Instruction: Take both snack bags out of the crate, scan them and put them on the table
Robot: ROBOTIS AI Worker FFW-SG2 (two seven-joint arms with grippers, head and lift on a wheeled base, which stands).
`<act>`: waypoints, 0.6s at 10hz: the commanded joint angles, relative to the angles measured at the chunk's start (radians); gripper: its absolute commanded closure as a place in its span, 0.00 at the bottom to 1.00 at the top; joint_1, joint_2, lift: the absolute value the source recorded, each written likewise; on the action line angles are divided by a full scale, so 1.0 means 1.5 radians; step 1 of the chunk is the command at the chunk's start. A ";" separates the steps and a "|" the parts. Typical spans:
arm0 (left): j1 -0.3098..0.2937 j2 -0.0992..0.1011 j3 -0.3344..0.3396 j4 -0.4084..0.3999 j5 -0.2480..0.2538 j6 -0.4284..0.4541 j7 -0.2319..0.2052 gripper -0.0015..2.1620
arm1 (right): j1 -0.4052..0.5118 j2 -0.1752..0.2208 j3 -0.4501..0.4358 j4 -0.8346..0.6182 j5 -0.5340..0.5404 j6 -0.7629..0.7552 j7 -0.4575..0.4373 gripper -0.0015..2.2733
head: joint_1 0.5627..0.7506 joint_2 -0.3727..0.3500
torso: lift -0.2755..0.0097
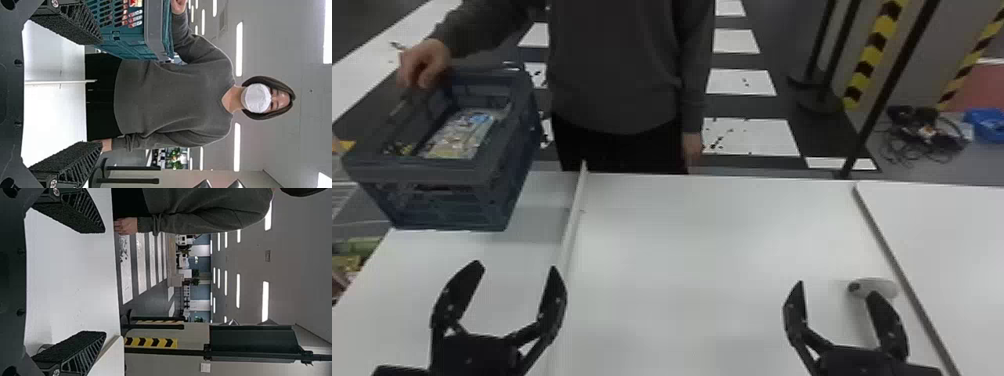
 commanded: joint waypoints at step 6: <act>-0.002 0.000 0.001 -0.003 0.007 0.014 -0.001 0.03 | -0.001 0.000 0.000 0.000 0.000 0.000 0.000 0.03 | 0.70 0.51 | 0.64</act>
